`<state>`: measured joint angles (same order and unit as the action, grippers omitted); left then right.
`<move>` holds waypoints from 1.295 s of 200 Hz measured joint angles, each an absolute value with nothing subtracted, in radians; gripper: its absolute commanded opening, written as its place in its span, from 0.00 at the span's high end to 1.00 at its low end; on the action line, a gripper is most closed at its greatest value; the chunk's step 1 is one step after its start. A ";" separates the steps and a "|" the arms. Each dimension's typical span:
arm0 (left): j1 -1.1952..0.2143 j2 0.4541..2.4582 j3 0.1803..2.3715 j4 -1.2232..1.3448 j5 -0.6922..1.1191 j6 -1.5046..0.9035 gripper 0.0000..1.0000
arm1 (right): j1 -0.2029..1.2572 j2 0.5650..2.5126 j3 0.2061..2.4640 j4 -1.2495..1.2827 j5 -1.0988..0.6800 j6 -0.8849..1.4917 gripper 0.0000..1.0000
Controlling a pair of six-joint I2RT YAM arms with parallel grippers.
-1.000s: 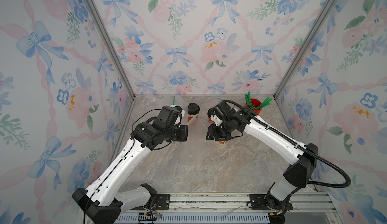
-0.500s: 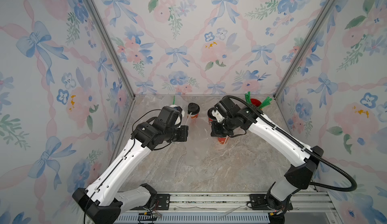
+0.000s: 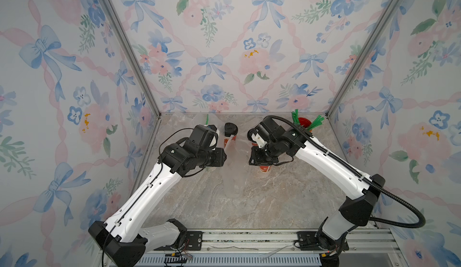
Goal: Pack milk tea into plastic carrier bags
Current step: Adjust the plastic carrier bag at the center of the board, then pick up the milk tea cup at the center of the board.
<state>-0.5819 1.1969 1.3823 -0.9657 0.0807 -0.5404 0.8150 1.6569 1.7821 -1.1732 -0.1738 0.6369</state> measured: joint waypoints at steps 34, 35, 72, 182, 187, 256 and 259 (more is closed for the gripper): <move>-0.581 1.237 1.406 -0.957 0.055 -0.516 0.83 | 0.814 1.657 1.812 -1.185 -0.142 0.609 0.51; -0.581 1.238 1.406 -0.957 0.055 -0.517 0.84 | 0.814 1.657 1.813 -1.185 -0.141 0.609 0.51; -0.581 1.263 1.406 -0.956 0.045 -0.497 0.95 | 0.787 1.650 1.857 -1.209 -0.068 0.575 0.49; -0.557 1.232 1.336 -0.834 0.098 -0.502 1.00 | 0.636 1.624 1.737 -1.159 0.151 0.453 0.24; -0.555 1.229 1.330 -0.830 0.102 -0.502 1.00 | 0.636 1.625 1.733 -1.151 0.157 0.451 0.24; -0.533 1.190 1.278 -0.779 0.151 -0.521 1.00 | 0.645 1.681 1.704 -1.068 0.220 0.452 0.17; -0.533 1.189 1.276 -0.779 0.152 -0.521 1.00 | 0.645 1.684 1.703 -1.065 0.221 0.452 0.17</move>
<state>-0.5331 1.1889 1.2762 -0.7788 0.1520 -0.5213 0.6449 1.6844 1.7035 -1.0649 0.2211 0.4519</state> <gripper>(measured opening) 0.047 0.823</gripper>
